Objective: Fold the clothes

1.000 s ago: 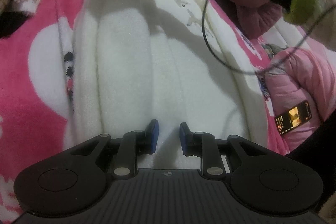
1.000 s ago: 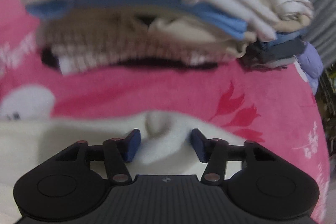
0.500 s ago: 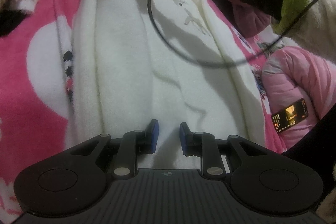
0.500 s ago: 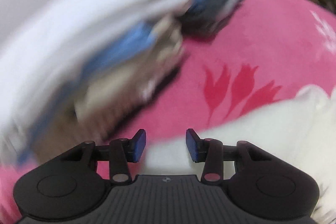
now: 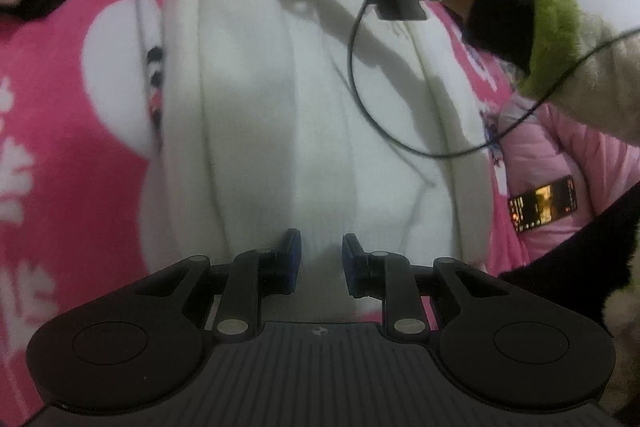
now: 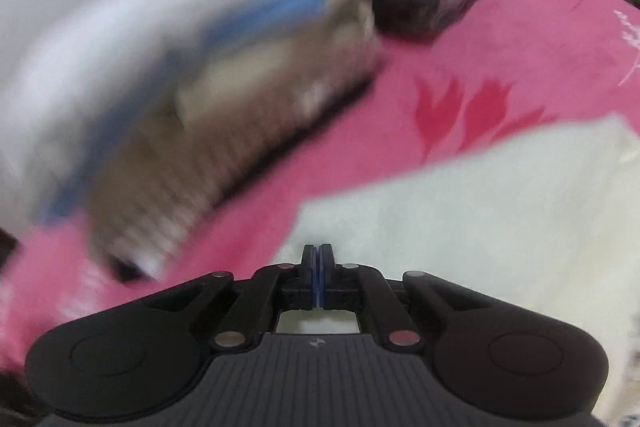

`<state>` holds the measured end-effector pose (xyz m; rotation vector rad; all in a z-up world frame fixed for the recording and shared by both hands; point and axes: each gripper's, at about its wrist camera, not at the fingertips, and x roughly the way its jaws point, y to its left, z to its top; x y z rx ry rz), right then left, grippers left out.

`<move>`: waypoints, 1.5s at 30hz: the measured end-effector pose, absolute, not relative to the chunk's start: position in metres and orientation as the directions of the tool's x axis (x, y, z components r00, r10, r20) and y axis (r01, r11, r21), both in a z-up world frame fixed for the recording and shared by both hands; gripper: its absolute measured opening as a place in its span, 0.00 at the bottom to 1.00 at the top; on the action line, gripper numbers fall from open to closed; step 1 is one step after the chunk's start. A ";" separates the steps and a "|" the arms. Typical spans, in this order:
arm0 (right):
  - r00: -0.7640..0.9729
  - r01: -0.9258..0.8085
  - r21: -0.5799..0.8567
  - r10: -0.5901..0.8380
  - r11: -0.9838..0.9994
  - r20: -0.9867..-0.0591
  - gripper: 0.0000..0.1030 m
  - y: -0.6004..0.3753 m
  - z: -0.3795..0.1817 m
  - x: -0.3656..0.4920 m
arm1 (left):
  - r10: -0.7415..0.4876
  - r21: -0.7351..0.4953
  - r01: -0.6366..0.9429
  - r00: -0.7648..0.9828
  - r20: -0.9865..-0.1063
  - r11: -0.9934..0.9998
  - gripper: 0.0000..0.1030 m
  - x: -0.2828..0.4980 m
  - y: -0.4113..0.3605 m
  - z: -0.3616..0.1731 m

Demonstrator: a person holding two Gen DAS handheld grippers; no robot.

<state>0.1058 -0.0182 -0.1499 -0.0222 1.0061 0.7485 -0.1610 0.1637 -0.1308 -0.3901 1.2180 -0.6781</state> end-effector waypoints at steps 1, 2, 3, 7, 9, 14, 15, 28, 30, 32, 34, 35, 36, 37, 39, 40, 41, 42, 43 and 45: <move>0.331 -0.566 0.323 0.568 0.758 -0.753 0.00 -0.019 -0.154 0.104 | -0.658 -0.609 0.261 0.187 -0.729 0.749 0.22 -0.162 0.167 -0.126; 0.339 -0.554 0.345 0.583 0.758 -0.738 0.00 -0.023 -0.152 0.104 | -0.649 -0.601 0.252 0.210 -0.732 0.759 0.22 -0.162 0.173 -0.120; 0.340 -0.551 0.364 0.600 0.751 -0.724 0.02 -0.030 -0.144 0.103 | -0.642 -0.597 0.239 0.244 -0.727 0.766 0.22 -0.162 0.180 -0.114; 0.350 -0.564 0.392 0.641 0.727 -0.683 0.02 -0.058 -0.118 0.096 | -0.587 -0.585 0.144 0.408 -0.699 0.798 0.27 -0.147 0.202 -0.101; 0.340 -0.552 0.405 0.640 0.729 -0.689 0.02 -0.066 -0.121 0.092 | -0.547 -0.549 0.140 0.446 -0.708 0.824 0.27 -0.128 0.199 -0.105; 0.303 -0.527 0.412 0.617 0.743 -0.726 0.02 -0.076 -0.138 0.074 | -0.498 -0.488 0.161 0.497 -0.711 0.858 0.27 -0.079 0.189 -0.122; 0.296 -0.520 0.416 0.615 0.746 -0.731 0.02 -0.078 -0.141 0.070 | -0.496 -0.485 0.164 0.504 -0.707 0.859 0.28 -0.073 0.189 -0.124; 0.288 -0.503 0.449 0.633 0.739 -0.719 0.01 -0.090 -0.158 0.060 | -0.537 -0.539 0.171 0.535 -0.652 0.825 0.25 -0.070 0.185 -0.106; 0.287 -0.510 0.449 0.637 0.733 -0.715 0.01 -0.091 -0.159 0.060 | -0.549 -0.551 0.184 0.554 -0.626 0.814 0.26 -0.070 0.187 -0.098; 0.285 -0.509 0.458 0.645 0.728 -0.709 0.01 -0.092 -0.161 0.061 | -0.538 -0.542 0.185 0.570 -0.620 0.820 0.27 -0.059 0.185 -0.100; 0.281 -0.490 0.483 0.656 0.726 -0.700 0.00 -0.095 -0.164 0.063 | -0.528 -0.538 0.172 0.573 -0.627 0.825 0.27 -0.043 0.183 -0.109; 0.280 -0.482 0.492 0.660 0.725 -0.697 0.00 -0.097 -0.166 0.063 | -0.525 -0.541 0.162 0.571 -0.631 0.825 0.27 -0.035 0.183 -0.115; 0.279 -0.480 0.495 0.661 0.724 -0.697 0.00 -0.097 -0.166 0.064 | -0.523 -0.543 0.153 0.569 -0.635 0.826 0.27 -0.027 0.182 -0.121; 0.279 -0.480 0.494 0.660 0.725 -0.697 0.00 -0.097 -0.166 0.063 | -0.521 -0.546 0.145 0.567 -0.638 0.825 0.27 -0.020 0.182 -0.126; 0.283 -0.486 0.486 0.656 0.727 -0.700 0.00 -0.097 -0.165 0.062 | -0.525 -0.554 0.142 0.571 -0.631 0.820 0.28 -0.013 0.182 -0.132; 0.285 -0.488 0.482 0.655 0.727 -0.700 0.00 -0.097 -0.165 0.061 | -0.528 -0.557 0.146 0.574 -0.626 0.818 0.29 -0.012 0.181 -0.133; 0.285 -0.487 0.484 0.656 0.727 -0.698 0.00 -0.097 -0.166 0.061 | -0.530 -0.558 0.150 0.577 -0.621 0.816 0.30 -0.010 0.181 -0.134; 0.285 -0.483 0.489 0.659 0.726 -0.696 0.00 -0.098 -0.167 0.061 | -0.528 -0.554 0.154 0.582 -0.618 0.818 0.30 -0.009 0.180 -0.134; 0.285 -0.480 0.494 0.661 0.725 -0.694 0.00 -0.098 -0.168 0.062 | -0.527 -0.552 0.156 0.586 -0.616 0.819 0.31 -0.007 0.179 -0.135; 0.282 -0.475 0.502 0.666 0.722 -0.691 0.00 -0.099 -0.169 0.063 | -0.522 -0.546 0.160 0.595 -0.611 0.822 0.31 -0.006 0.178 -0.135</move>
